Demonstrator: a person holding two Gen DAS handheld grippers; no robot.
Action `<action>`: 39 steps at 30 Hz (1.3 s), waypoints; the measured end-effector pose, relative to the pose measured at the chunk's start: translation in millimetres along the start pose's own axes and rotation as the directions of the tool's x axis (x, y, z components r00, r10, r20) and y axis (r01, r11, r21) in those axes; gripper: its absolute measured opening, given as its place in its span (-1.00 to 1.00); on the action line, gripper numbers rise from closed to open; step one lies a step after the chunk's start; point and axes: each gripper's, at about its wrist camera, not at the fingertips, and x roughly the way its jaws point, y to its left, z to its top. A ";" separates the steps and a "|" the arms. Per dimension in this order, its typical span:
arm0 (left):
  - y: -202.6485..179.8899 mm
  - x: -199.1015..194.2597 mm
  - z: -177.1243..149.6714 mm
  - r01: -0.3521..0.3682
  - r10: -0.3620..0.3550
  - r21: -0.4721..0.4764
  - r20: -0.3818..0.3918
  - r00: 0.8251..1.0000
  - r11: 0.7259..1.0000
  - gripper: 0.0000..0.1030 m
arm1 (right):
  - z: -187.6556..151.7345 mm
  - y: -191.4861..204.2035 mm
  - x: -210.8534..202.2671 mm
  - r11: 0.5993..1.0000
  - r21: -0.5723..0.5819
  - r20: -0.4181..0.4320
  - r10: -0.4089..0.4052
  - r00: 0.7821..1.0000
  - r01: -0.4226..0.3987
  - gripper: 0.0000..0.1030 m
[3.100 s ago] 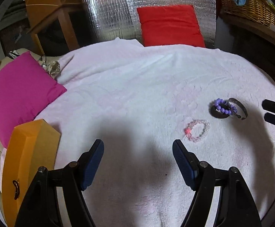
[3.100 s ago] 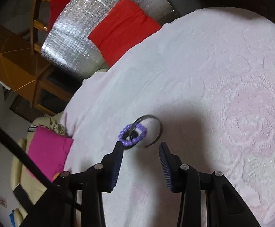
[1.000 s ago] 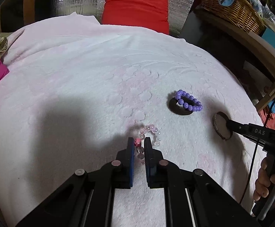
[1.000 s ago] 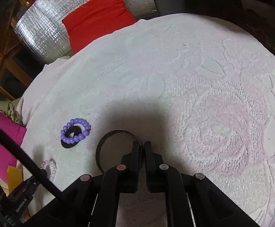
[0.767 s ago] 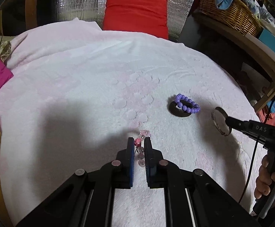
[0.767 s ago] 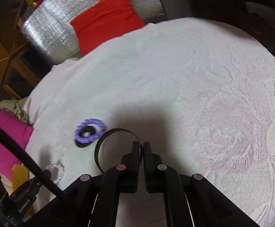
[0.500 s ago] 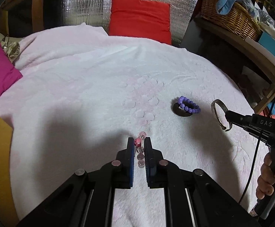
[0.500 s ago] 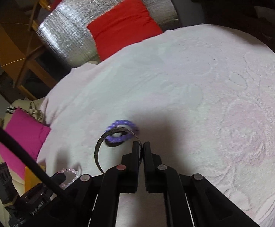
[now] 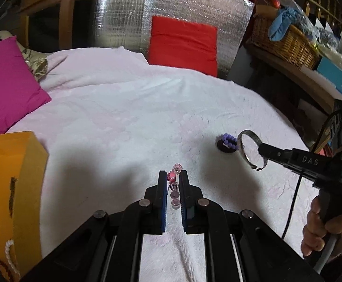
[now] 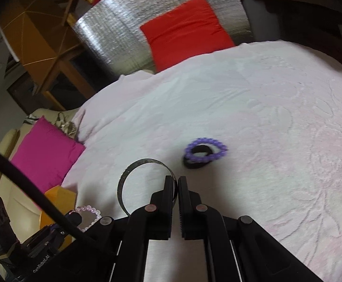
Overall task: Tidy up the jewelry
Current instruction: 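Carry the pink bracelet and the bangle over the orange box with both tools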
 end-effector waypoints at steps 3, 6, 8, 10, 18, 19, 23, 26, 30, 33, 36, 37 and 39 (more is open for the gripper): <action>5.9 -16.3 -2.2 -0.002 0.002 -0.013 0.029 1.000 1.000 -0.81 | -3.0 13.9 -1.8 0.999 -0.020 0.006 0.031 1.000 -0.030 -0.89; 10.3 -32.9 -4.2 -0.008 0.009 -0.023 0.062 0.998 1.000 -0.81 | -6.2 29.0 -3.4 0.997 -0.050 0.013 0.057 0.998 -0.056 -0.89; 14.4 -43.6 -5.5 -0.016 0.019 -0.036 0.081 0.996 0.999 -0.81 | -8.6 41.7 -3.6 0.994 -0.072 0.015 0.078 0.997 -0.077 -0.89; 19.7 -54.5 -6.7 -0.028 0.034 -0.054 0.099 0.995 0.998 -0.81 | -10.5 51.8 -3.2 0.992 -0.087 0.011 0.093 0.996 -0.092 -0.89; 41.8 -100.9 -13.9 -0.082 0.104 -0.116 0.194 0.975 0.990 -0.81 | -29.6 90.7 0.5 0.977 -0.175 -0.006 0.122 0.992 -0.121 -0.89; 48.2 -106.7 -14.5 -0.098 0.123 -0.129 0.208 0.970 0.987 -0.81 | -31.5 93.7 1.0 0.975 -0.183 -0.007 0.124 0.992 -0.123 -0.89; 72.3 -117.9 -13.4 -0.166 0.202 -0.160 0.239 0.950 0.973 -0.81 | -43.9 109.2 2.1 0.965 -0.220 -0.023 0.137 0.990 -0.139 -0.89; 105.0 -124.1 -15.4 -0.212 0.261 -0.215 0.235 0.936 0.953 -0.81 | -50.2 120.7 2.2 0.956 -0.250 -0.029 0.151 0.988 -0.153 -0.90; 151.9 -130.6 -20.6 -0.249 0.317 -0.299 0.208 0.925 0.921 -0.81 | -58.4 141.3 3.5 0.944 -0.285 -0.031 0.165 0.986 -0.167 -0.90; 185.4 -134.4 -26.8 -0.287 0.364 -0.351 0.178 0.914 0.891 -0.81 | -63.7 162.4 7.3 0.928 -0.334 -0.037 0.161 0.986 -0.164 -0.90; 212.9 -131.8 -35.8 -0.320 0.393 -0.382 0.130 0.910 0.867 -0.81 | -68.3 188.5 14.3 0.911 -0.375 -0.053 0.166 0.985 -0.174 -0.90; 218.5 -128.6 -39.0 -0.330 0.397 -0.383 0.109 0.912 0.863 -0.81 | -69.6 201.3 17.7 0.904 -0.388 -0.058 0.169 0.984 -0.178 -0.90; 229.0 -121.1 -44.3 -0.328 0.383 -0.391 0.069 0.921 0.860 -0.81 | -71.3 219.9 25.6 0.897 -0.400 -0.077 0.175 0.982 -0.191 -0.90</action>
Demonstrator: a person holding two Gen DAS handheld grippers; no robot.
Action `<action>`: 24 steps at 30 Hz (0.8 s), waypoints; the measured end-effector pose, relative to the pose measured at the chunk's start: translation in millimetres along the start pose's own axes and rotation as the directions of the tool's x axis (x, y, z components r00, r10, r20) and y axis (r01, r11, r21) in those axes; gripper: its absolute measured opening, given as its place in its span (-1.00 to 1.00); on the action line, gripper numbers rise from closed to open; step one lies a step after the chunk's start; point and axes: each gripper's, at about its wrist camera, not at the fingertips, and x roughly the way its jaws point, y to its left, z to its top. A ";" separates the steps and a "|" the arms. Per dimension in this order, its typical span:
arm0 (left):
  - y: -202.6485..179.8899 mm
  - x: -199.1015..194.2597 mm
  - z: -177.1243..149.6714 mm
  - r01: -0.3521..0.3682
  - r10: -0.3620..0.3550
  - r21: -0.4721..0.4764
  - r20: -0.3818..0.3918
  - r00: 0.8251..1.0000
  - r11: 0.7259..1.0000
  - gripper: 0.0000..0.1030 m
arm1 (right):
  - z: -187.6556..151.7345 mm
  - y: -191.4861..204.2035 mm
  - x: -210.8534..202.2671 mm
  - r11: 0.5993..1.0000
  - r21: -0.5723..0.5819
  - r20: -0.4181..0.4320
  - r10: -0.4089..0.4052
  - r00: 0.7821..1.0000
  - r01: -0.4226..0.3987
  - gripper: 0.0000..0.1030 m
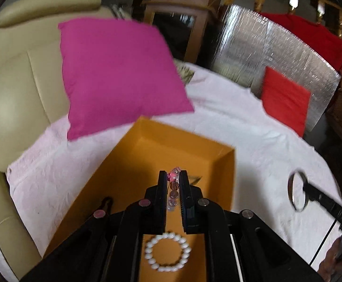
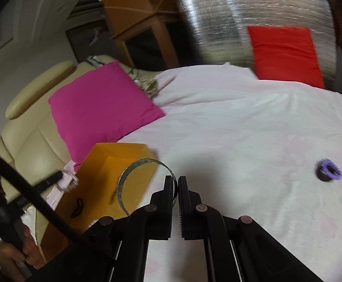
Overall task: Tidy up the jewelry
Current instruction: 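Carry the pink bracelet and the bangle over the orange box with both tools, then open both tools to drop the bracelet and bangle into the box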
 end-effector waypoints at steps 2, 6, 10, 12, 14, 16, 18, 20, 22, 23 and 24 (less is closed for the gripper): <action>9.5 14.9 -3.2 0.008 -0.010 -0.026 -0.059 0.998 1.000 -0.81 | 7.7 22.3 13.9 0.999 -0.030 -0.014 0.016 1.000 -0.017 -0.90; 24.3 30.5 -8.2 -0.008 -0.001 -0.075 -0.117 0.993 0.997 -0.81 | 20.4 63.6 48.6 0.996 -0.087 -0.074 0.013 0.997 -0.020 -0.90; 26.3 36.0 -10.9 -0.012 -0.002 -0.101 -0.140 0.990 0.995 -0.81 | 28.9 92.8 85.4 0.992 -0.124 -0.137 -0.015 0.990 -0.003 -0.89; 28.0 38.0 -11.5 -0.020 0.004 -0.110 -0.147 0.989 0.994 -0.81 | 32.2 106.5 108.7 0.990 -0.143 -0.179 -0.040 0.983 0.015 -0.89; 30.4 41.3 -11.5 -0.031 0.012 -0.118 -0.160 0.987 0.992 -0.81 | 35.3 114.0 126.1 0.989 -0.149 -0.201 -0.056 0.978 0.026 -0.89; 31.8 43.6 -12.6 -0.039 0.017 -0.128 -0.170 0.985 0.991 -0.81 | 38.9 122.3 145.9 0.987 -0.155 -0.226 -0.067 0.972 0.032 -0.89; 33.3 43.8 -12.5 -0.055 0.033 -0.129 -0.173 0.984 0.990 -0.81 | 40.4 127.3 159.6 0.987 -0.158 -0.246 -0.075 0.966 0.036 -0.89; 32.3 43.3 -12.2 -0.071 0.049 -0.125 -0.172 0.984 0.990 -0.81 | 41.2 132.2 174.5 0.988 -0.150 -0.266 -0.075 0.961 0.035 -0.87; 29.6 41.1 -11.4 -0.090 0.072 -0.108 -0.159 0.985 0.990 -0.77 | 42.6 133.2 183.6 0.992 -0.125 -0.285 -0.060 0.957 0.025 -0.80; 28.5 40.1 -10.7 -0.101 0.085 -0.101 -0.153 0.985 0.990 -0.72 | 43.3 131.0 188.0 0.995 -0.097 -0.297 -0.048 0.954 0.020 -0.79; 28.4 39.8 -10.2 -0.105 0.089 -0.100 -0.150 0.985 0.989 -0.57 | 44.3 130.2 190.9 0.997 -0.077 -0.304 -0.037 0.952 0.014 -0.79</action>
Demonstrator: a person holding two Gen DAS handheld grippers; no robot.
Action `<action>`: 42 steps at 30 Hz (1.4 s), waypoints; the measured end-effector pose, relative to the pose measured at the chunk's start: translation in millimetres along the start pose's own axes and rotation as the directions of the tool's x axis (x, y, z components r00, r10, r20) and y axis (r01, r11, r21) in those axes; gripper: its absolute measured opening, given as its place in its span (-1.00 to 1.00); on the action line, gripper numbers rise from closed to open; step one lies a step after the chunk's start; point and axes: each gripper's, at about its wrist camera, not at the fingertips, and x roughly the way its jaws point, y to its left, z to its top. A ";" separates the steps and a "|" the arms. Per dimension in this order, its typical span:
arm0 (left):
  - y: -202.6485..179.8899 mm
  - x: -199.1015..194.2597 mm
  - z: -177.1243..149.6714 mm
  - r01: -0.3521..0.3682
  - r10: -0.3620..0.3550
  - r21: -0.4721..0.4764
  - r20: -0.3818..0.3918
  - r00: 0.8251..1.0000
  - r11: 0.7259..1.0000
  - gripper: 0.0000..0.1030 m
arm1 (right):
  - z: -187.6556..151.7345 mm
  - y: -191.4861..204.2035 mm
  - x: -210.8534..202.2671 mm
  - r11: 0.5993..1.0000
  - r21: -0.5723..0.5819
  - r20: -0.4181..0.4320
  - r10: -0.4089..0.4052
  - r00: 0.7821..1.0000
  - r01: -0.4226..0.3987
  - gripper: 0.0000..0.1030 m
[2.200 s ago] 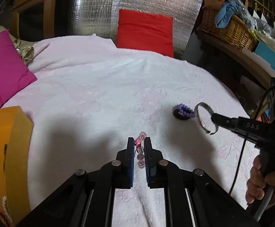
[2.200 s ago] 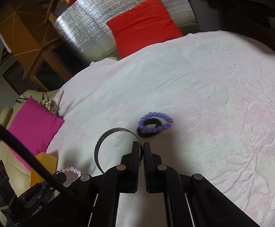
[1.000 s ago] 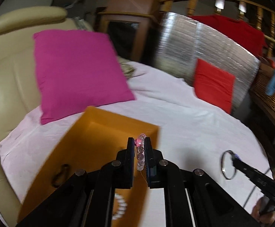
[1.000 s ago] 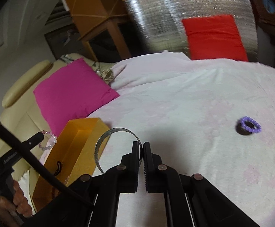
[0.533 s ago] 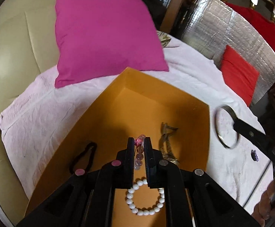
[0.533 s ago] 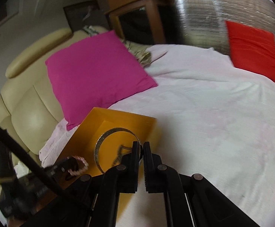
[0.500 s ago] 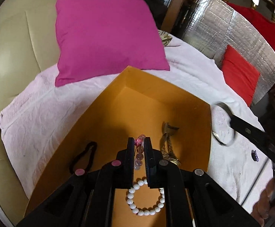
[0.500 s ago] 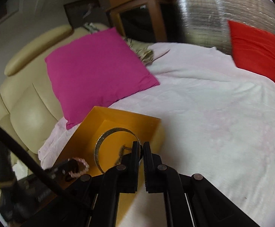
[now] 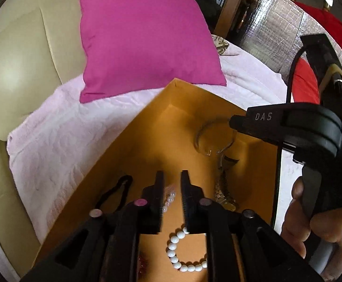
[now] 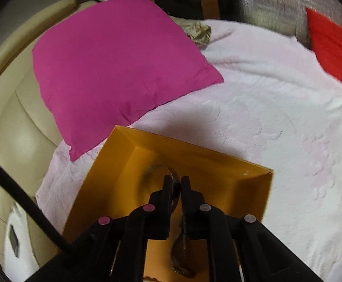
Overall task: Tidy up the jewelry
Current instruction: 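Open both tools to drop the bracelet and bangle into the box, then move both tools back over the purple bead bracelet on the bed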
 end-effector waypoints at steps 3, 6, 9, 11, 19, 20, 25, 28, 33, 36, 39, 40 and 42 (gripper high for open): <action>-2.0 -1.7 0.0 -0.014 0.014 0.004 0.012 1.000 1.000 -0.29 | -3.3 -11.9 -1.1 0.997 0.065 0.018 0.048 0.999 -0.049 -0.79; -7.9 -5.6 0.1 -0.035 0.034 0.021 0.034 0.999 0.999 -0.25 | -6.3 -24.7 -14.7 0.992 0.094 0.059 0.078 0.995 -0.083 -0.79; -17.2 -11.2 -0.2 -0.043 0.041 0.040 0.061 0.997 0.998 -0.15 | -10.2 -43.6 -35.6 0.985 0.130 0.097 0.099 0.990 -0.111 -0.79; -28.1 -17.7 -1.1 -0.068 0.062 0.064 0.096 0.993 0.996 0.08 | -13.6 -57.0 -52.4 0.985 0.136 0.123 0.086 0.989 -0.102 -0.79; -69.4 -35.8 -7.7 -0.121 0.092 0.143 0.195 0.976 0.982 0.34 | -46.2 -136.5 -121.2 0.981 0.195 0.176 -0.049 0.983 0.014 -0.51; -73.6 -36.6 -8.6 -0.123 0.092 0.152 0.200 0.976 0.981 0.34 | -55.6 -151.3 -130.4 0.977 0.208 0.173 -0.078 0.982 0.041 -0.51; -95.8 -42.7 -14.5 -0.132 0.087 0.184 0.231 0.969 0.974 0.37 | -96.5 -203.2 -163.5 0.957 0.263 0.162 -0.169 0.972 0.122 -0.51; -110.3 -46.5 -18.2 -0.128 0.077 0.196 0.249 0.966 0.972 0.38 | -124.9 -235.3 -186.9 0.940 0.303 0.162 -0.217 0.963 0.160 -0.51; -142.0 -51.7 -27.6 -0.134 0.061 0.250 0.282 0.958 0.959 0.38 | -168.5 -281.3 -219.8 0.904 0.385 0.180 -0.271 0.946 0.186 -0.51; -156.6 -52.4 -33.3 -0.141 0.057 0.278 0.292 0.955 0.950 0.39 | -188.4 -301.4 -231.8 0.884 0.427 0.189 -0.291 0.938 0.188 -0.51; -173.6 -50.9 -40.0 -0.142 0.048 0.308 0.294 0.955 0.941 0.46 | -197.6 -315.9 -235.1 0.869 0.456 0.179 -0.303 0.936 0.195 -0.51; -178.7 -50.4 -42.1 -0.142 0.045 0.317 0.294 0.955 0.938 0.49 | -199.6 -322.5 -236.7 0.862 0.472 0.179 -0.299 0.937 0.184 -0.51; -192.3 -48.9 -48.1 -0.140 0.034 0.347 0.295 0.955 0.927 0.50 | -204.2 -326.6 -238.0 0.852 0.495 0.179 -0.290 0.940 0.168 -0.51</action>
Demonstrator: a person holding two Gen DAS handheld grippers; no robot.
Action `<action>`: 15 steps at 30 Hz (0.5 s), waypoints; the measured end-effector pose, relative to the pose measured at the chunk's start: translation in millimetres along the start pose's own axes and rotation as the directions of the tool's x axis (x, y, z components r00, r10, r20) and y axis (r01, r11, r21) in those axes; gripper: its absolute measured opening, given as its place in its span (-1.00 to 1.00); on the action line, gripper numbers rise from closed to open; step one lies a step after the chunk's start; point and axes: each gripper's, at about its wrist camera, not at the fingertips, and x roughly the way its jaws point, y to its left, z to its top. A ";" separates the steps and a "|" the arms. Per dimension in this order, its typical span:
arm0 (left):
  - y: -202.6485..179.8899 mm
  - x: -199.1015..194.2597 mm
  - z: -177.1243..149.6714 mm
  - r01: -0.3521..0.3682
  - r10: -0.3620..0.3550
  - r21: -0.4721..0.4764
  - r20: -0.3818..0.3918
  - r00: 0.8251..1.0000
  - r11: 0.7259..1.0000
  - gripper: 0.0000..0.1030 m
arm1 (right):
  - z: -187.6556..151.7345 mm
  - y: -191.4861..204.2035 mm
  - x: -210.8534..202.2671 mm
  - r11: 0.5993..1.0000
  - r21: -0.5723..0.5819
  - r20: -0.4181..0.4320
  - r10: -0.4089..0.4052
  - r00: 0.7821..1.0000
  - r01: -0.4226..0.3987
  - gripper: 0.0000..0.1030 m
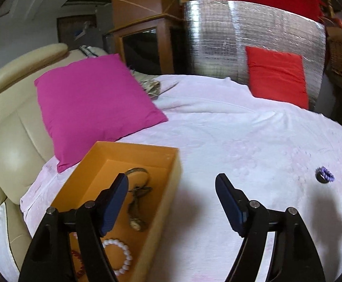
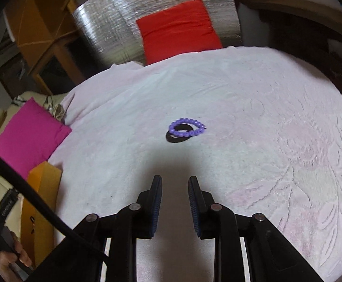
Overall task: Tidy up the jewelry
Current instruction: 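Move both tools back over the purple bead bracelet on the bed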
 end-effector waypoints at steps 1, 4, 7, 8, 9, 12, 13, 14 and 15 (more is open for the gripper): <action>-6.0 0.0 -1.0 0.006 -0.006 0.016 0.001 1.000 1.000 0.52 | 1.2 -1.9 1.3 1.000 0.010 -0.002 0.004 1.000 -0.004 -0.51; -27.1 2.8 -3.8 0.029 -0.028 0.066 -0.014 1.000 0.997 0.56 | 2.8 -7.0 5.1 0.999 0.037 -0.015 0.018 1.000 -0.017 -0.51; -45.2 6.9 -6.4 0.075 -0.071 0.091 -0.046 0.996 0.993 0.57 | 2.9 -6.0 7.7 1.000 0.019 -0.025 0.009 1.000 -0.008 -0.51; -53.2 8.2 -7.5 0.097 -0.091 0.101 -0.059 0.994 0.990 0.57 | 2.8 -6.3 7.6 1.000 0.006 -0.021 0.001 1.000 -0.001 -0.51; -61.4 8.7 -8.6 0.115 -0.108 0.114 -0.069 0.992 0.987 0.57 | 3.3 -5.7 6.5 1.000 -0.012 -0.013 -0.010 1.000 0.010 -0.51; -80.0 5.1 -10.0 0.145 -0.137 0.141 -0.068 0.988 0.979 0.57 | 4.4 -2.7 -4.5 0.996 -0.067 0.059 -0.057 0.997 0.061 -0.51; -84.8 4.4 -9.4 0.157 -0.149 0.149 -0.065 0.987 0.976 0.57 | 4.6 -1.0 -12.4 0.992 -0.093 0.110 -0.075 0.991 0.086 -0.51; -90.2 1.6 -8.9 0.168 -0.161 0.157 -0.055 0.985 0.973 0.57 | 4.7 -0.4 -18.4 0.989 -0.105 0.147 -0.087 0.985 0.103 -0.51; -93.8 -0.3 -8.5 0.174 -0.169 0.161 -0.047 0.985 0.972 0.58 | 4.0 0.5 -27.4 0.986 -0.115 0.205 -0.098 0.974 0.124 -0.47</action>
